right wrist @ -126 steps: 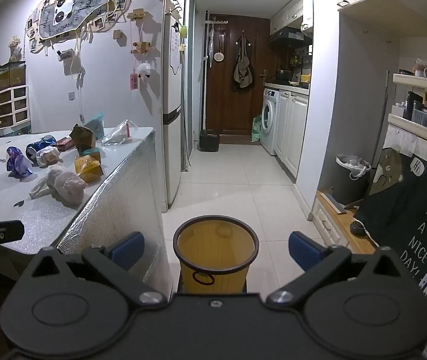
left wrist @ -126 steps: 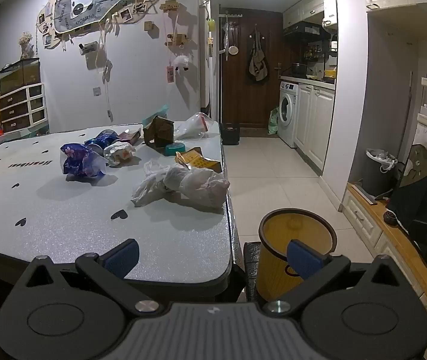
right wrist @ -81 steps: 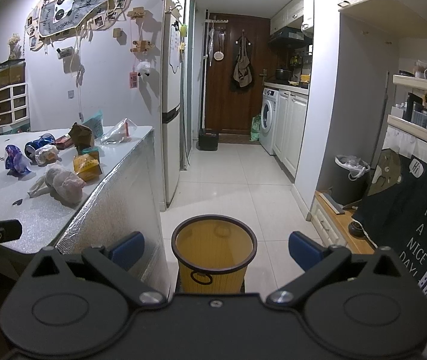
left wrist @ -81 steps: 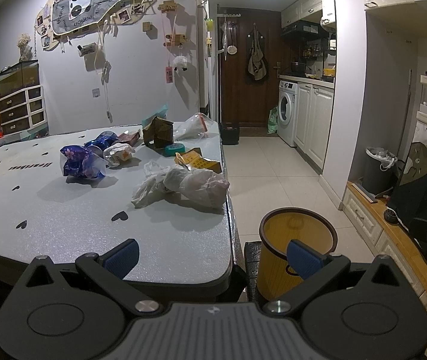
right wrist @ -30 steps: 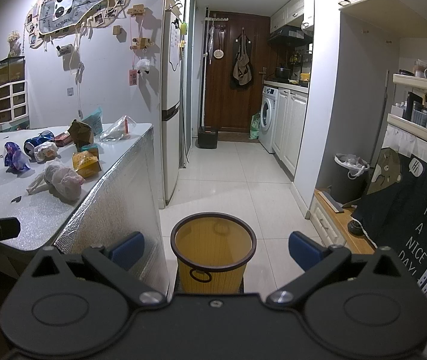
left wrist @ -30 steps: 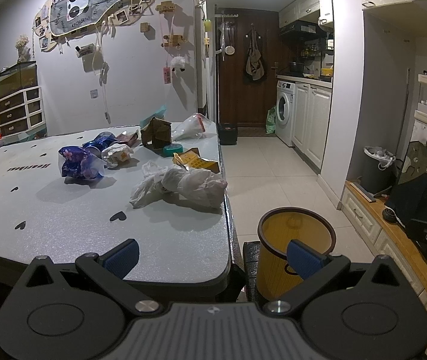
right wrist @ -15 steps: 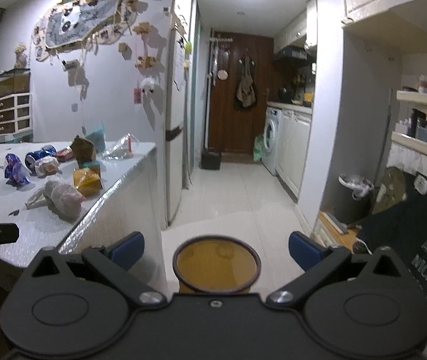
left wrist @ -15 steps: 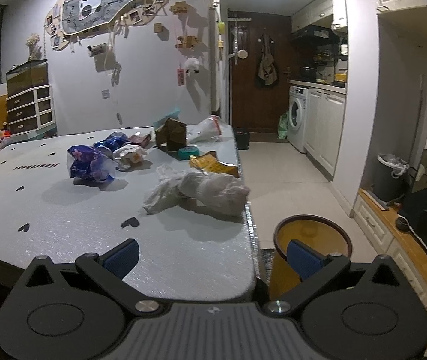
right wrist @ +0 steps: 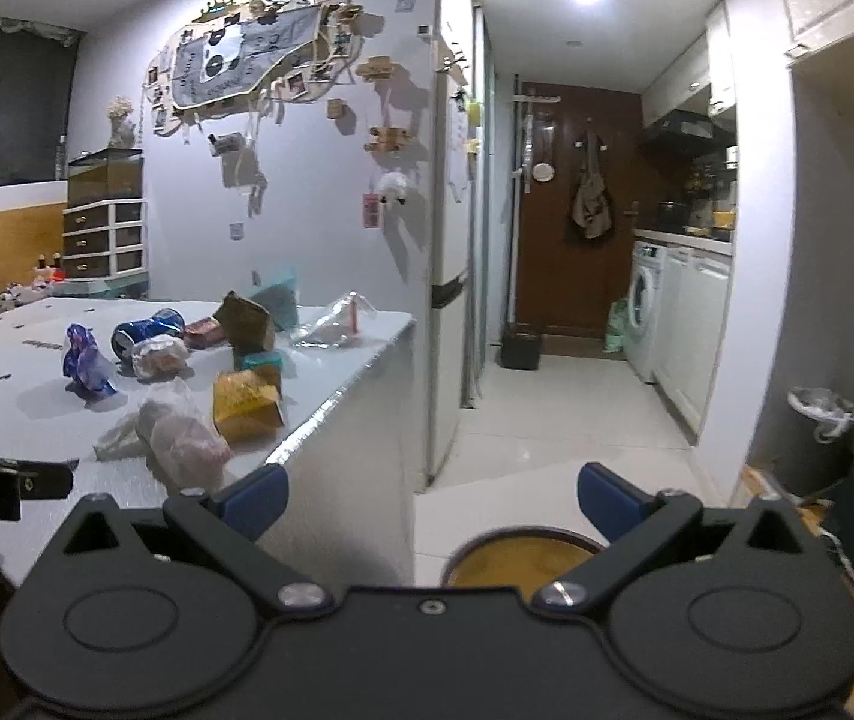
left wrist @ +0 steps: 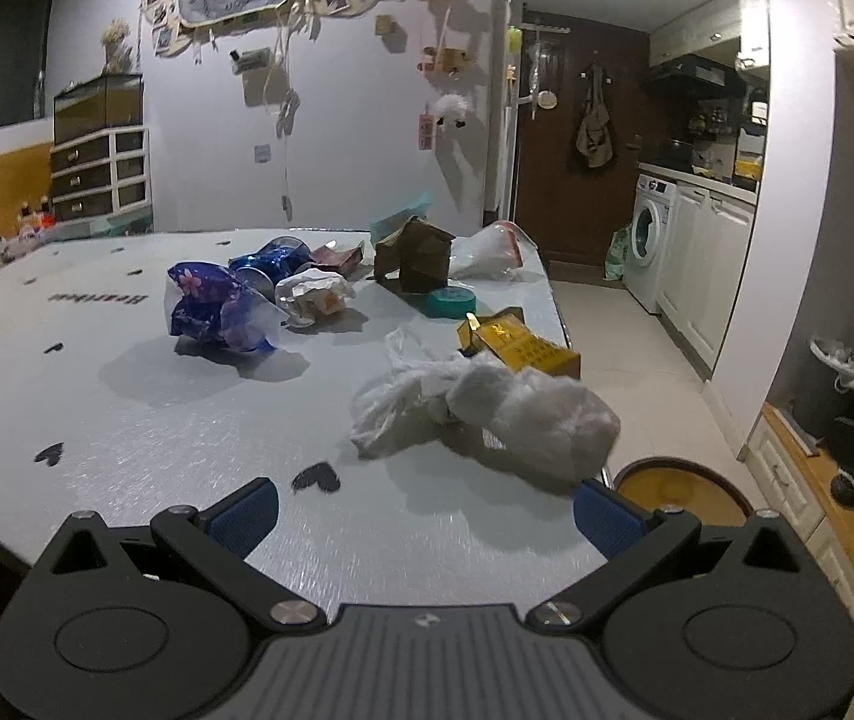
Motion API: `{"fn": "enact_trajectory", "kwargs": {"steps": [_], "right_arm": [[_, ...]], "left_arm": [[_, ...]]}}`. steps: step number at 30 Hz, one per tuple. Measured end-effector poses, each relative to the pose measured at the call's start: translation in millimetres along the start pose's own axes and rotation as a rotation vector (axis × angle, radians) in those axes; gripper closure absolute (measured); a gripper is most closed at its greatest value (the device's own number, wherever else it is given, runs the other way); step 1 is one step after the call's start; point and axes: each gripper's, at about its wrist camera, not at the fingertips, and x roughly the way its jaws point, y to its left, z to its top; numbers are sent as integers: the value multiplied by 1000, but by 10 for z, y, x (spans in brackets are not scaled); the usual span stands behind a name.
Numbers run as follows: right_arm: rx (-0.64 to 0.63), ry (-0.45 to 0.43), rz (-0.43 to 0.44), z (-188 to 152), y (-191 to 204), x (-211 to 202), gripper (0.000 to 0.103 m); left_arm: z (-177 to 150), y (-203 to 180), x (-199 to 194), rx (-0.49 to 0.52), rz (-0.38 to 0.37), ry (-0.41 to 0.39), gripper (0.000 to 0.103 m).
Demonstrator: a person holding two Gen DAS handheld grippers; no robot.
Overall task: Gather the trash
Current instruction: 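Grasp the white plastic bag with the left tool while the right tool grasps the yellow cigarette box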
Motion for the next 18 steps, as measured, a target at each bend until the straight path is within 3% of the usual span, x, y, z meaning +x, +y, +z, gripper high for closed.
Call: {"fn": "enact_trajectory", "kwargs": {"steps": [8,14,18], "right_arm": [[85,39,53,178,112,698,0],[80,91,91,234,198,1165,0],[10,116,78,255,318,1396,0]], "left_arm": [[208,47,344,-84,-54,62,0],[347,49,489,-131,-95,113,0],[446,58,592,-195,-107,142,0]]}}
